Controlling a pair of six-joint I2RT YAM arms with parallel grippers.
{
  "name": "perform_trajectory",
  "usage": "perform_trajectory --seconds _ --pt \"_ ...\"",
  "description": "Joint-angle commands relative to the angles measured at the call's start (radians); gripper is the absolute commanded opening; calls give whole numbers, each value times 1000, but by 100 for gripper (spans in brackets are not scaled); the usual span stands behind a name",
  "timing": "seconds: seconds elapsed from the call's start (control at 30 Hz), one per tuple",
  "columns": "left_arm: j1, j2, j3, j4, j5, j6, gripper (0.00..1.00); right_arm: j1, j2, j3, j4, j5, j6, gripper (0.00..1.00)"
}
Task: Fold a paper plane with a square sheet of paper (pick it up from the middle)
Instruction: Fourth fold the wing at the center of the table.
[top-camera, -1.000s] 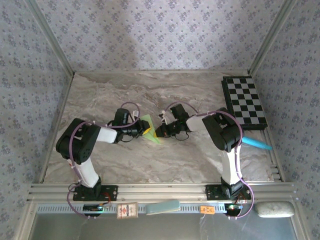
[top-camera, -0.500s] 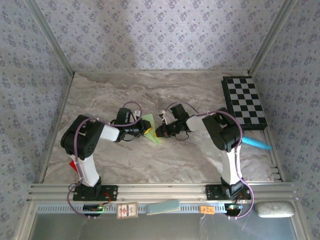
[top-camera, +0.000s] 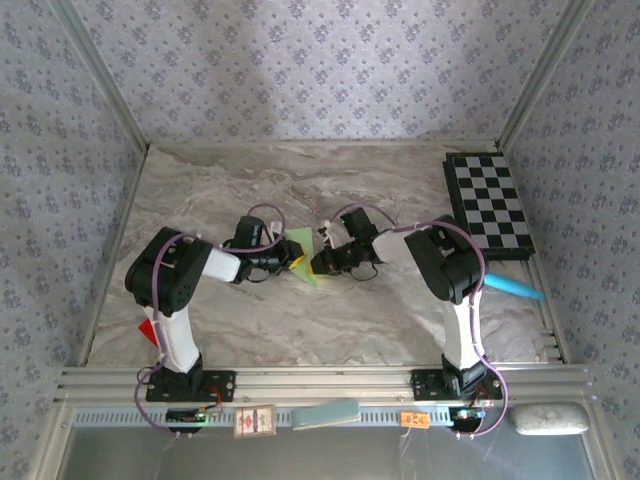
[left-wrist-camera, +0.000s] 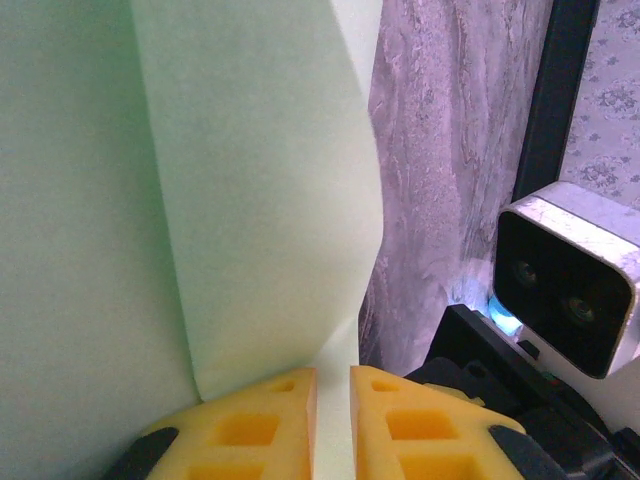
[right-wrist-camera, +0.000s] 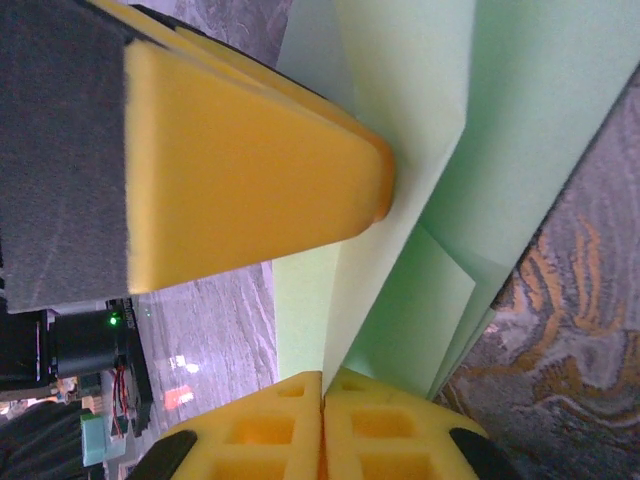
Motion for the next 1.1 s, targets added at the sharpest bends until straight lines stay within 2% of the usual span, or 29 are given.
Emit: perform_trajectory --seconds 0.0,0.33,0.77,1.07 --pt "-9 14 8 -9 -2 10 16 -33 3 -3 -145 128 -16 12" --pt "-9 15 -1 -11 -9 7 16 -30 -66 20 -199 41 42 19" --pt "-13 14 5 -11 -6 4 16 6 -95 24 -254 102 75 28" --pt "-13 15 3 -11 -9 3 16 33 -86 48 -285 124 66 26"
